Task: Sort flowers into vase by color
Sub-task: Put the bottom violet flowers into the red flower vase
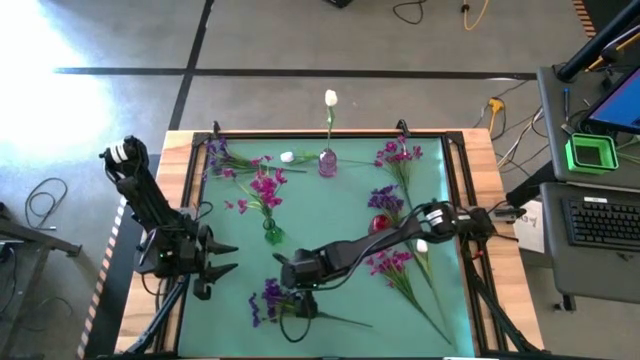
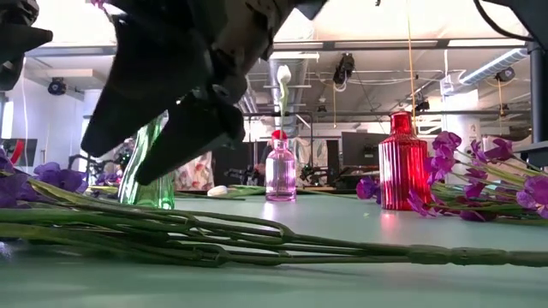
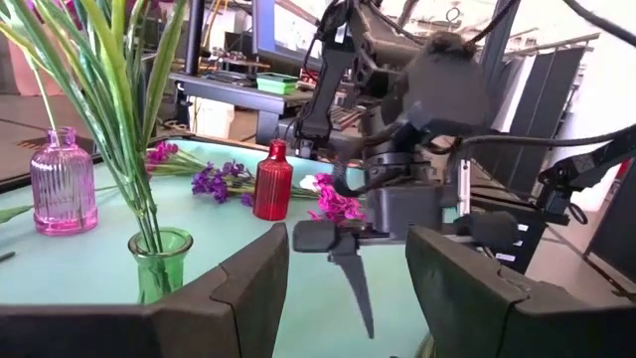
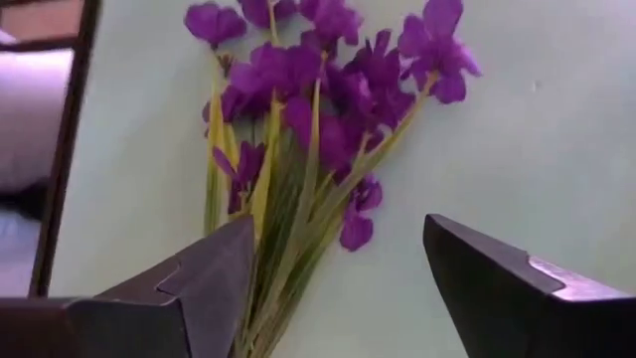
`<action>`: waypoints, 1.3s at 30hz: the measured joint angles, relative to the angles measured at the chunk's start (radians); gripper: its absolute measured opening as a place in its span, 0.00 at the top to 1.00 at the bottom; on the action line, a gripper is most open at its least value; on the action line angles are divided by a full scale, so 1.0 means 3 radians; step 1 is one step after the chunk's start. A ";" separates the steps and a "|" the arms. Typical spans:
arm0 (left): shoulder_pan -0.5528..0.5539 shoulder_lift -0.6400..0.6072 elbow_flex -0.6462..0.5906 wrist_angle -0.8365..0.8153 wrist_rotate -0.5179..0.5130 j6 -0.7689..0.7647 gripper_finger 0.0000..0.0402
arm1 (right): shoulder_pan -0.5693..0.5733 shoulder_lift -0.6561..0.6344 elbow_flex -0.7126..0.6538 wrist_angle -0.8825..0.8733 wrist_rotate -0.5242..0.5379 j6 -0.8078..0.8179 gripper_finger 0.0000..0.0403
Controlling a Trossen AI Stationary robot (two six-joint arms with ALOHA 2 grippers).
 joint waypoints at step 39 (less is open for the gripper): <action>0.0001 0.0062 0.0000 0.0010 -0.0001 -0.0149 0.52 | 0.0419 0.0492 0.0519 -0.0669 0.0528 0.0647 0.44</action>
